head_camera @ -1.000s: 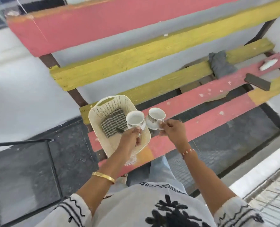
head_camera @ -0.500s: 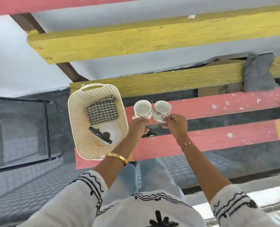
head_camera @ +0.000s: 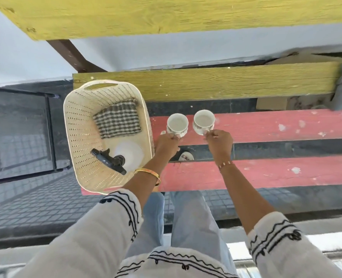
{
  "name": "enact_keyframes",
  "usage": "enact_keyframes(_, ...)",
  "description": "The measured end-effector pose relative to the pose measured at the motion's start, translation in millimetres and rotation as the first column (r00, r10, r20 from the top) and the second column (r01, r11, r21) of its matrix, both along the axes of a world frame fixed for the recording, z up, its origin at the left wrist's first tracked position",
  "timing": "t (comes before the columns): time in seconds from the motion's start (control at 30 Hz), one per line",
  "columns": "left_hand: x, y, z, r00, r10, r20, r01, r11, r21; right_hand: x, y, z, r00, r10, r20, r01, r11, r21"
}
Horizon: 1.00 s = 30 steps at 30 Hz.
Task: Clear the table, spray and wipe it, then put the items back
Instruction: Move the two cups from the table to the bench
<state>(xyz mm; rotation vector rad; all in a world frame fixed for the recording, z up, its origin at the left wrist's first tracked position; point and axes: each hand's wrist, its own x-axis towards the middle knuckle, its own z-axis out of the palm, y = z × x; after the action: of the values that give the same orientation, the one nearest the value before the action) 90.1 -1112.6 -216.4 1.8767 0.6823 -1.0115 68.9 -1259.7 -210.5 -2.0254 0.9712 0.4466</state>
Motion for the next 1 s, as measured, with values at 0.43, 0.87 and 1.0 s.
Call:
enact_keyframes(0.43,-21,0,3,0.986,-0.120,-0.118,0.124,0.992,0.032,-29,6,-8,0.991,-0.021,-0.133,0.028,0.998,0.053)
enact_keyframes(0.87,-38,13,77,0.968,-0.232,0.093,0.233,0.973,0.001,-42,41,61,0.999,0.036,0.012,-0.036,0.999,0.021)
enact_keyframes(1.0,-57,47,122,0.947,-0.140,0.289,0.159,0.986,-0.045,-53,78,105,0.987,0.093,0.128,-0.094,0.996,0.003)
